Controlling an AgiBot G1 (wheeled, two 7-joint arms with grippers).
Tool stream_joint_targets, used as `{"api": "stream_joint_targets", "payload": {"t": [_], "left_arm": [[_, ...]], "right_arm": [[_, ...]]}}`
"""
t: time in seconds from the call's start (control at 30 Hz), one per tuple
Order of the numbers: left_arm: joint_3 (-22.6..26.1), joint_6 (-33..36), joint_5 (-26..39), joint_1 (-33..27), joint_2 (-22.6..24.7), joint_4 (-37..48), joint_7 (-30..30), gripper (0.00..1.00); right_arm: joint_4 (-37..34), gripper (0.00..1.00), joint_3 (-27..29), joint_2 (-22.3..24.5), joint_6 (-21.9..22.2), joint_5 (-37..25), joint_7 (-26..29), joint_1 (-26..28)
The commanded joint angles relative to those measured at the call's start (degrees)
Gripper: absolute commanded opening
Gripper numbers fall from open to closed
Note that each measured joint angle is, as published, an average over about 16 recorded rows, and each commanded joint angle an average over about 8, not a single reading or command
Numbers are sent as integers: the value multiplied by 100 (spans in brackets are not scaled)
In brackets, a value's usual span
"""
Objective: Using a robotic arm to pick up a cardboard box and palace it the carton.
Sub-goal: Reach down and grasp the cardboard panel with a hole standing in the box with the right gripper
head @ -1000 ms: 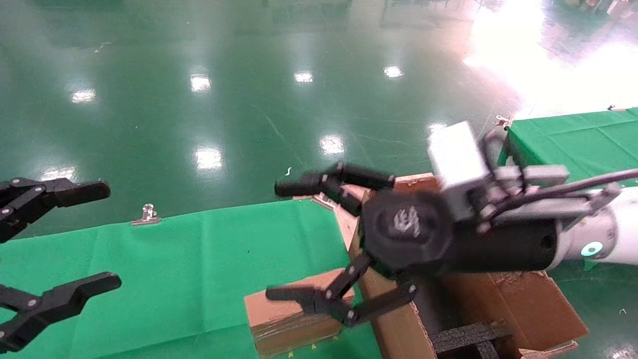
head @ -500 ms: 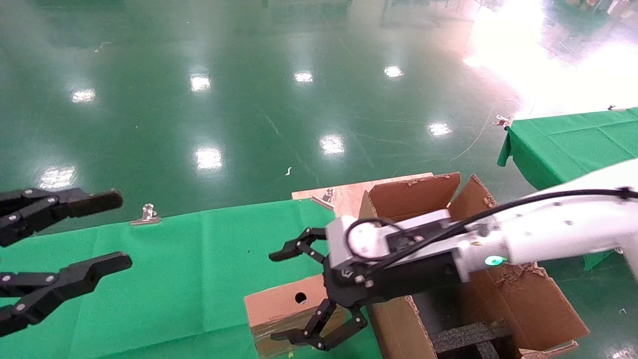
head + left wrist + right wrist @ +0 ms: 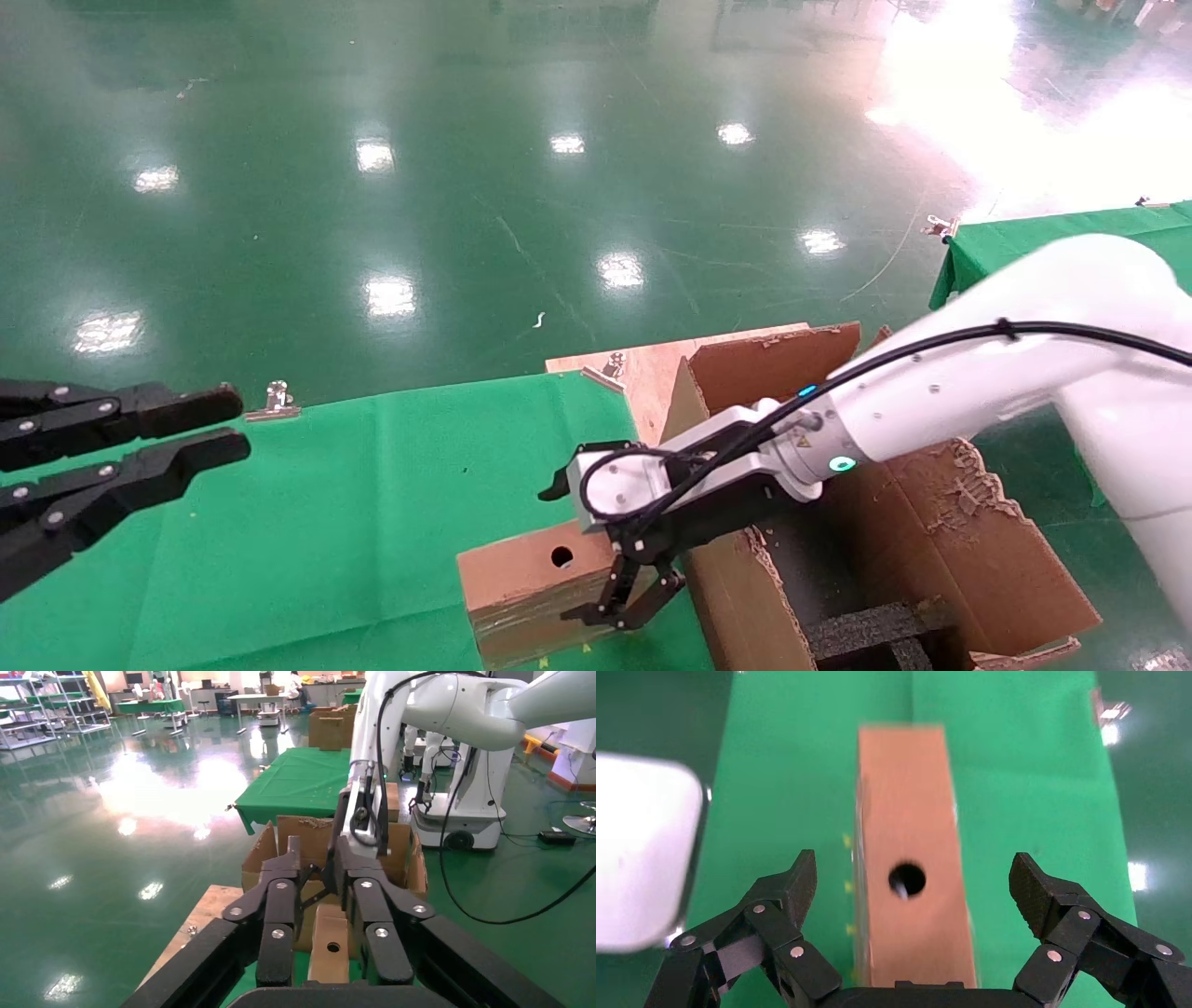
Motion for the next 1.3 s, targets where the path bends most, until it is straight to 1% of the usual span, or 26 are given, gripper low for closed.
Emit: {"api": "stream_joint_targets", "payload": {"t": [0.03,0.07,0.13,0.17,0.2,0.3,0.33,0.4,0.43,0.47,1.3], "left_arm": [[0,0,0,0,0,0,0,0],[0,0,0,0,0,0,0,5],[0,0,0,0,0,0,0,30],[0,0,0,0,0,0,0,43],[0,0,0,0,0,0,0,55],[0,0,0,0,0,0,0,93],[0,0,0,0,0,0,0,100],[0,-1,0,0,0,1,0,100],[0,-1,-1,1,-1,1,0,100],[0,-1,-1,1,-1,1,0,100],[-1,-2,-1,1,-1,2,0,100]], "right_arm": [[12,100,-127,-85,-21,-275,-31,124],[17,100,-180,-128,-31,-377,-49,170],[21,100,-268,-206,-46,-536,-91,243],[19,98,-306,-241,-54,-596,-112,272],[12,90,-337,-272,-63,-638,-129,293],[-15,53,-402,-339,-89,-703,-176,336],[-22,41,-424,-358,-98,-731,-198,351],[-32,16,-460,-387,-112,-776,-231,379],[-35,5,-475,-398,-119,-795,-242,390],[-34,0,-487,-407,-123,-814,-255,401],[-31,0,-457,-385,-118,-753,-231,377]]}}
